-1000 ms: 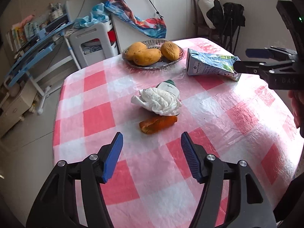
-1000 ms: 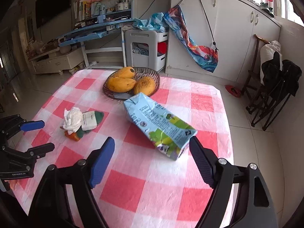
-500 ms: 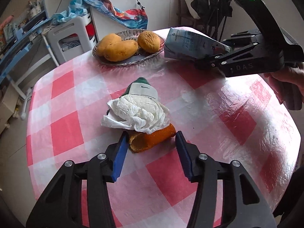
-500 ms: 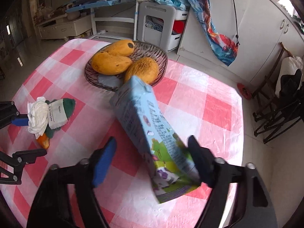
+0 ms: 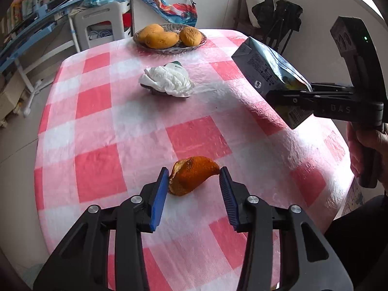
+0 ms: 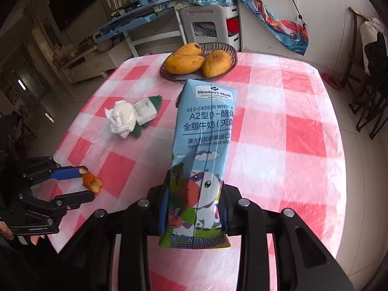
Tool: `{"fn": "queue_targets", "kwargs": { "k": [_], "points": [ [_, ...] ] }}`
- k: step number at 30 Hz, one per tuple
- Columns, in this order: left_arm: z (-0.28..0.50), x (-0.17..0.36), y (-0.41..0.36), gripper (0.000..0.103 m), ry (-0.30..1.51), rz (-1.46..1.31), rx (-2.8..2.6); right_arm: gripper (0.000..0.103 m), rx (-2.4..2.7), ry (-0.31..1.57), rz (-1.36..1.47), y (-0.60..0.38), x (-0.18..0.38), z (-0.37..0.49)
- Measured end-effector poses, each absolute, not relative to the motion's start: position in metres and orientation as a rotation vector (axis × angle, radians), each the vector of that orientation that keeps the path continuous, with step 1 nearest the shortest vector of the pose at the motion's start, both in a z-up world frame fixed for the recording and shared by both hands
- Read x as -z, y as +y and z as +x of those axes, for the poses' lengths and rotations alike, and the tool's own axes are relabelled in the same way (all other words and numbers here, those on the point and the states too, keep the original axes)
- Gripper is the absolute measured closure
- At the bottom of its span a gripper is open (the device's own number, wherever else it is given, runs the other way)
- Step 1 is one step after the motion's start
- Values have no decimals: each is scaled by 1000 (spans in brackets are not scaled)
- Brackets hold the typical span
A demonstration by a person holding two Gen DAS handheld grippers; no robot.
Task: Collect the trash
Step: 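Grasp another carrot peel with the left tool while the right tool lifts the carton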
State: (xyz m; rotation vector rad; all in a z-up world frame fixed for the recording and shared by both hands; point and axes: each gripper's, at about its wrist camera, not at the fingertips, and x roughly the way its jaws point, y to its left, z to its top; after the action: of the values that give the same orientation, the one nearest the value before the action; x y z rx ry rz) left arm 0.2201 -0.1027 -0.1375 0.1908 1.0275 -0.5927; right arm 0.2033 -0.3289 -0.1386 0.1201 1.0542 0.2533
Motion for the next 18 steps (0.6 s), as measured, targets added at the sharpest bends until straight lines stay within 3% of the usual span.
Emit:
{"fn": "queue_targets", "kwargs": {
  "k": [13, 14, 17, 18],
  "points": [
    [175, 125, -62, 92, 1004, 8, 533, 70, -327, 1001, 184, -284, 115, 141],
    [176, 121, -62, 88, 982, -3, 526, 70, -326, 995, 194, -284, 114, 139],
    [185, 111, -72, 49, 942, 28, 516, 70, -324, 979, 218, -285, 111, 134],
    [189, 109, -78, 46, 916, 56, 499, 70, -325, 975, 220, -285, 111, 133]
  ]
}}
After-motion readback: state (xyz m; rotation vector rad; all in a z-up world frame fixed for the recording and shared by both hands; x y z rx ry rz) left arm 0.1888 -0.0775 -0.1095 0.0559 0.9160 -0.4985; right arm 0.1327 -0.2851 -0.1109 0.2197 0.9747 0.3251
